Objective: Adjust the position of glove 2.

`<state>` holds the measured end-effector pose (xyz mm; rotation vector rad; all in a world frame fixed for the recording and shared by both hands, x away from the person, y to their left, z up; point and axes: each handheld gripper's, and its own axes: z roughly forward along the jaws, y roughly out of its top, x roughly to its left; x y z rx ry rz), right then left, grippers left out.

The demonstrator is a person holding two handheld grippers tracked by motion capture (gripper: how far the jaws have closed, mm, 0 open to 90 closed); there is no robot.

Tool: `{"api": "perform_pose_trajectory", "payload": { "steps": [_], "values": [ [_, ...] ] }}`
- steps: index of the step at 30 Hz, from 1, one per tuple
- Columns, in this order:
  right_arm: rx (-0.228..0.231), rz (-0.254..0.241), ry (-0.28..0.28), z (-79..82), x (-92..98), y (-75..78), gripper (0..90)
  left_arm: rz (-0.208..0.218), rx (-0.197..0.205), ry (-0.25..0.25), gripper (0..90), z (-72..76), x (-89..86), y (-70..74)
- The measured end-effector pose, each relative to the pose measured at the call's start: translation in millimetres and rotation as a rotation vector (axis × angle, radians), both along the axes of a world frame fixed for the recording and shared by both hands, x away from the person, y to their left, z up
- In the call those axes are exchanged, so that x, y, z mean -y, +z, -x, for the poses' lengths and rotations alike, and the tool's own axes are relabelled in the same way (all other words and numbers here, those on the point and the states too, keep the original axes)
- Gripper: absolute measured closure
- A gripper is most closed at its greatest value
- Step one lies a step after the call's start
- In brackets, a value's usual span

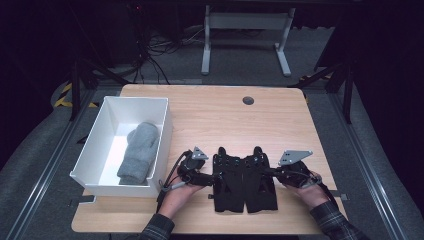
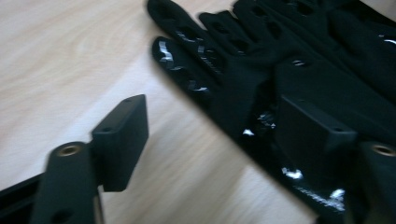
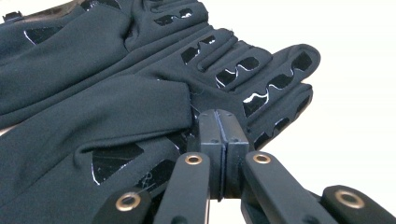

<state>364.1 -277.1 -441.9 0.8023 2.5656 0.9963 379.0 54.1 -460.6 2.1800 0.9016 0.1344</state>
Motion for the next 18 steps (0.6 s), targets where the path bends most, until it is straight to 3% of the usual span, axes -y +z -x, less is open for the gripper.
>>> {"api": "perform_pose_trajectory", "payload": {
  "steps": [3,14,18],
  "values": [
    [-0.003,0.000,-0.001,0.9,2.1,0.0,90.0,-0.022,-0.019,-0.010,38.0,1.0,4.9,-1.9],
    [-0.021,0.009,-0.015,4.4,18.1,-1.8,90.0,-0.003,-0.071,-0.036,83.3,3.3,10.4,0.1],
    [-0.036,0.019,-0.014,5.6,22.8,-4.1,90.0,0.019,-0.093,-0.019,87.1,1.8,9.1,1.3]
  ]
}}
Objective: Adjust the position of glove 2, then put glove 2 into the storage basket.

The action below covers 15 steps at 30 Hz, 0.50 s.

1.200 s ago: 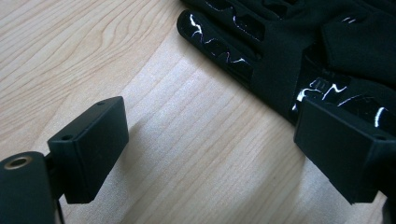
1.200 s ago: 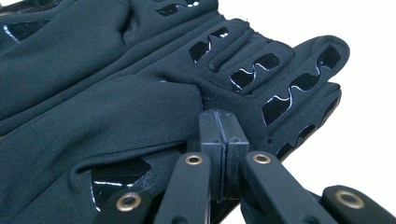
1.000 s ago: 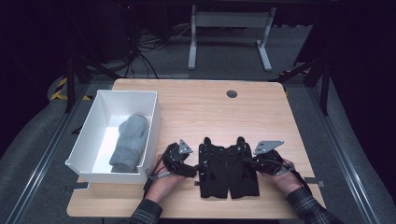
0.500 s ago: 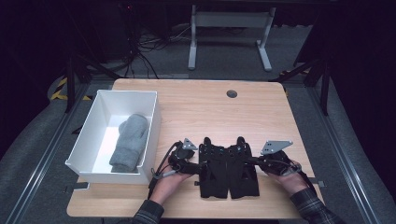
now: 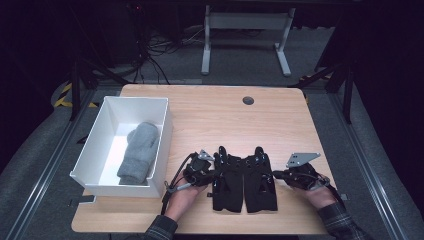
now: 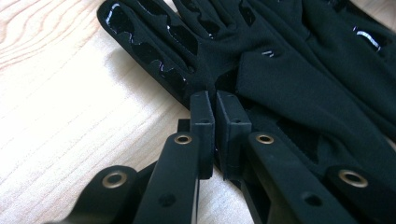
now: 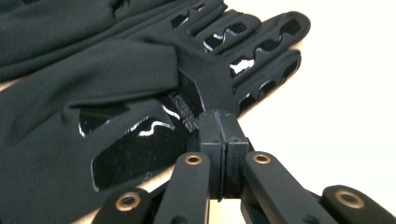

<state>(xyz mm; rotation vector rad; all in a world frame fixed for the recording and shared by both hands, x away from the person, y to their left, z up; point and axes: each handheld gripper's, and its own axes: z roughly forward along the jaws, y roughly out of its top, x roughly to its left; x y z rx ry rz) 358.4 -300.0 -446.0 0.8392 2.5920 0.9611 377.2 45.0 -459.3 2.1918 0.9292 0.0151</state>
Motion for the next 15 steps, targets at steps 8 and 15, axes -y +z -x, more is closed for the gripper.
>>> {"api": "perform_pose_trajectory", "payload": {
  "steps": [8,15],
  "values": [
    [-0.020,0.007,0.014,3.5,4.2,-1.6,90.0,0.055,-0.030,-0.005,87.4,-1.6,-4.4,6.3],
    [-0.043,0.007,0.046,4.6,-1.0,-3.8,90.0,0.119,-0.048,-0.034,87.5,-4.0,-7.0,14.1]
  ]
}}
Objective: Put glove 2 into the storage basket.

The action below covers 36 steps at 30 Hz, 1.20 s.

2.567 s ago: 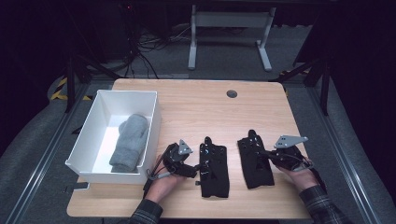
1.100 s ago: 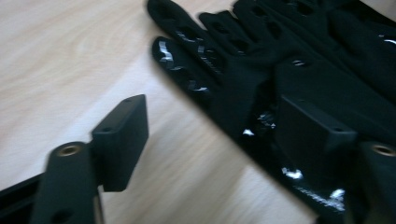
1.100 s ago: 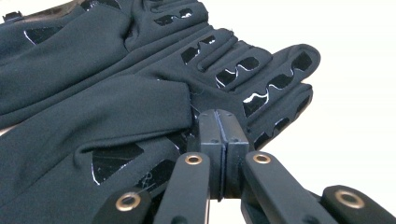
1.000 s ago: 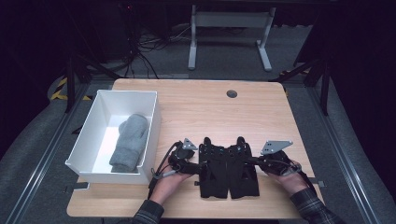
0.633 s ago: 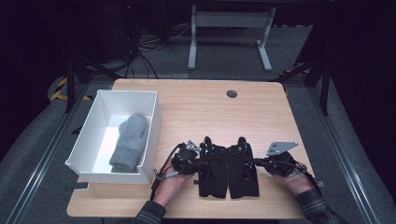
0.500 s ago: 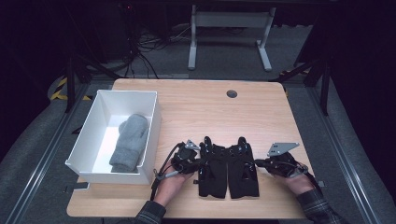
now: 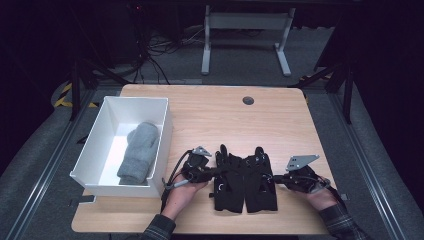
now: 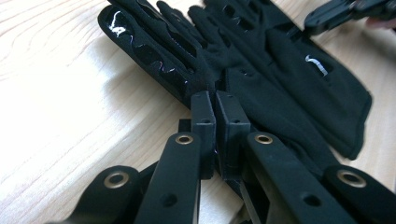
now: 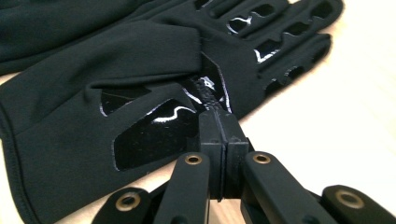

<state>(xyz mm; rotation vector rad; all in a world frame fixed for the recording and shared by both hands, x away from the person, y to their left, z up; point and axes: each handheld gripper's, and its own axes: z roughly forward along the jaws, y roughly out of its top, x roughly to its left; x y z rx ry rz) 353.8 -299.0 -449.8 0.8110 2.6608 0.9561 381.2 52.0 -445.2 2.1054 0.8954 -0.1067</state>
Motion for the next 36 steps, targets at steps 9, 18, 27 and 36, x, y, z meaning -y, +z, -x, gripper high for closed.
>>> {"api": "perform_pose_trajectory", "payload": {
  "steps": [9,18,27,36],
  "values": [
    [-0.007,-0.026,0.045,2.6,-10.5,-0.5,90.0,0.050,0.000,-0.014,87.5,-7.5,-1.3,11.8],
    [-0.007,-0.037,0.081,4.7,-28.6,-2.3,90.0,0.105,0.007,-0.056,87.6,-9.7,0.8,27.7],
    [0.000,-0.043,0.110,4.8,-50.8,-4.1,90.0,0.122,0.019,-0.101,87.6,-7.3,8.1,36.4],
    [0.005,-0.050,0.141,3.9,-72.4,-5.0,90.0,0.093,0.011,-0.143,87.6,-6.4,23.9,34.2]
  ]
}}
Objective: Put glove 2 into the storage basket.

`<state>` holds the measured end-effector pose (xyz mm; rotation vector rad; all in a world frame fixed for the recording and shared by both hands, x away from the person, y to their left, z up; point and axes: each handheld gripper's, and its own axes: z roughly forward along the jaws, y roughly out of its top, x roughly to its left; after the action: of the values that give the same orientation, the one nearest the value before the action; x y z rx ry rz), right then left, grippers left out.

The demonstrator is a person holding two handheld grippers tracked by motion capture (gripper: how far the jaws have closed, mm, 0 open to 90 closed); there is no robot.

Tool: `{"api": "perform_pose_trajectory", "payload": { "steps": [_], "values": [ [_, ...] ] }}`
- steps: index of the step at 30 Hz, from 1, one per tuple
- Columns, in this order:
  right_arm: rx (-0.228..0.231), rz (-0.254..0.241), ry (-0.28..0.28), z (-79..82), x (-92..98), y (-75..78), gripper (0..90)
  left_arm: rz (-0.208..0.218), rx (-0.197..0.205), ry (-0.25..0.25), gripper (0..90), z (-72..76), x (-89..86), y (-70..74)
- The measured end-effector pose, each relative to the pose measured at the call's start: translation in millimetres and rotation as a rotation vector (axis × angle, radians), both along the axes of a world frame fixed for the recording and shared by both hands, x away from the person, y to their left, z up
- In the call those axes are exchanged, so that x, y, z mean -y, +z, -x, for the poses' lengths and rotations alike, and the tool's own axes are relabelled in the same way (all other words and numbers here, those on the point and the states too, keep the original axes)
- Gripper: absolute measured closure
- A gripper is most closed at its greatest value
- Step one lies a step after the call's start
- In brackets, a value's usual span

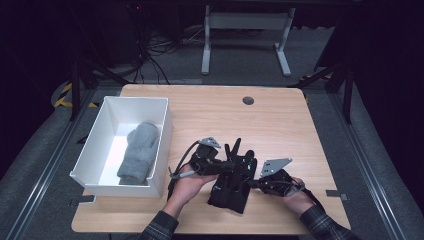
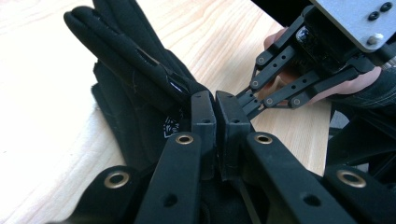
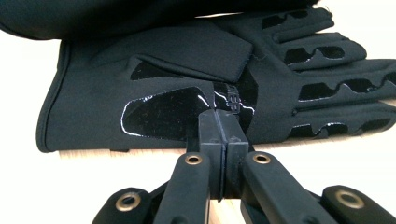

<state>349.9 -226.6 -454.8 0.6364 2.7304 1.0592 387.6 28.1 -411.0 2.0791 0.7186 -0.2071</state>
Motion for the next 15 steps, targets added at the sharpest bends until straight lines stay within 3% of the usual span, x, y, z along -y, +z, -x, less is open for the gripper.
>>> {"api": "perform_pose_trajectory", "payload": {
  "steps": [10,15],
  "values": [
    [0.006,-0.002,0.011,-1.4,-20.0,-1.7,90.0,-0.029,-0.015,-0.011,86.9,0.3,11.1,-11.5],
    [0.008,-0.002,0.014,-1.6,-22.3,-1.9,90.0,-0.023,-0.008,-0.006,84.1,-0.5,17.1,-15.2]
  ]
}}
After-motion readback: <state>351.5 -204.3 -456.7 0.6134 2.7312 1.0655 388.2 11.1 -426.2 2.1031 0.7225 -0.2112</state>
